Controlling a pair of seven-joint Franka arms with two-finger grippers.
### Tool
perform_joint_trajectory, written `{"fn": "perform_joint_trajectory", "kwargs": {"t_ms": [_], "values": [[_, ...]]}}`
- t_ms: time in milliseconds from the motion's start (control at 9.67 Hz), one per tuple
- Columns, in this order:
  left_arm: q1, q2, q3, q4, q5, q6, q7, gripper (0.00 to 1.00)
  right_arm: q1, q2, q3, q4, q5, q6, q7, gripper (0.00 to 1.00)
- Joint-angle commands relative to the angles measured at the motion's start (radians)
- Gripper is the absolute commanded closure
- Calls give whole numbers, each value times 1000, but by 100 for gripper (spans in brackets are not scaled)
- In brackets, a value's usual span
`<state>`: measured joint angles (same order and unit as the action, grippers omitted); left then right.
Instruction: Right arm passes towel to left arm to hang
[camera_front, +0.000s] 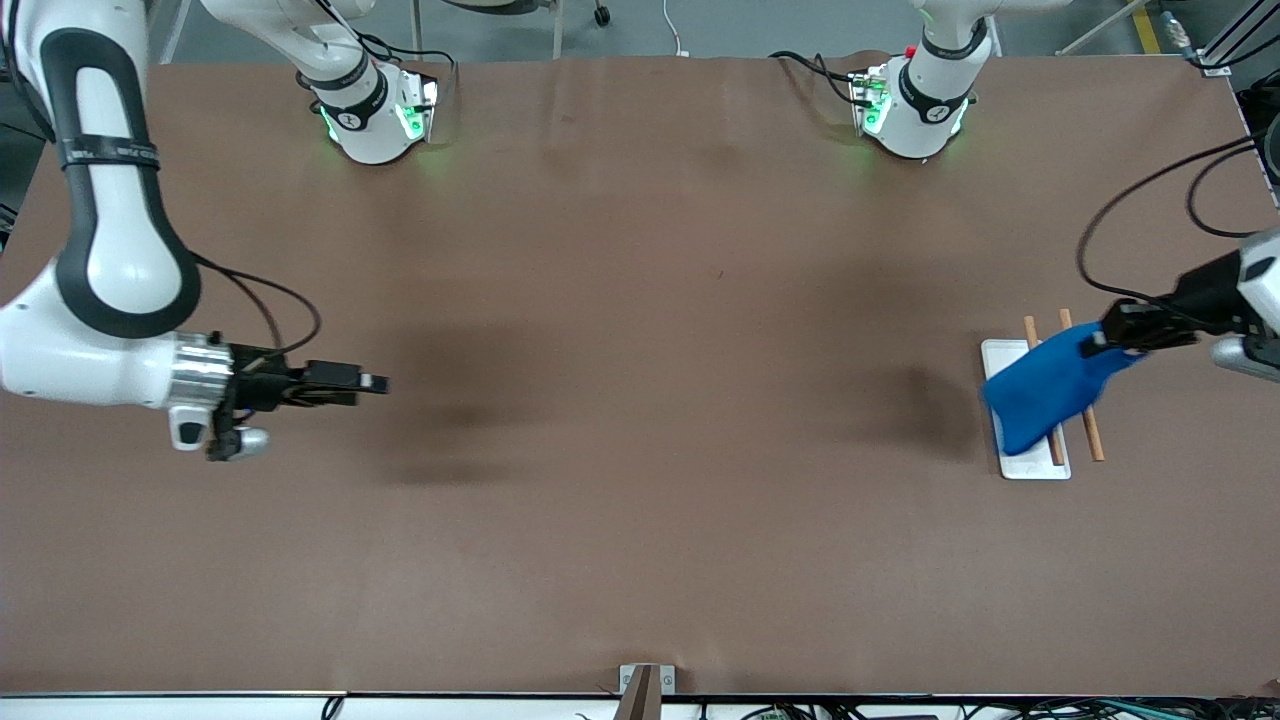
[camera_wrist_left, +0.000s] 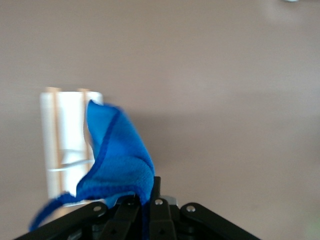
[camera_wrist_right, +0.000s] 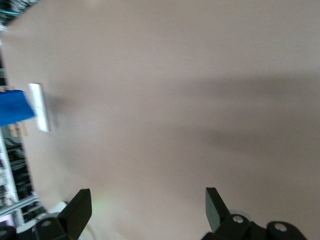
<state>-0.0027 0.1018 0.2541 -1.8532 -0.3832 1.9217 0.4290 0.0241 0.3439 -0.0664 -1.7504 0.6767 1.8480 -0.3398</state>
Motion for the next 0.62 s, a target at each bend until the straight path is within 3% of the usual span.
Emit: {"fn": "perform_joint_trajectory", "kwargs": {"t_ms": [0, 207, 517], "values": [[-3, 81, 85, 40, 98, -3, 45, 100, -56, -94, 16, 0, -237, -42, 73, 0], [1, 119, 122, 43, 107, 3, 154, 100, -81, -155, 19, 44, -497, -110, 250, 0], [3, 193, 151, 63, 109, 11, 169, 100, -78, -290, 20, 55, -612, -133, 353, 0]]}}
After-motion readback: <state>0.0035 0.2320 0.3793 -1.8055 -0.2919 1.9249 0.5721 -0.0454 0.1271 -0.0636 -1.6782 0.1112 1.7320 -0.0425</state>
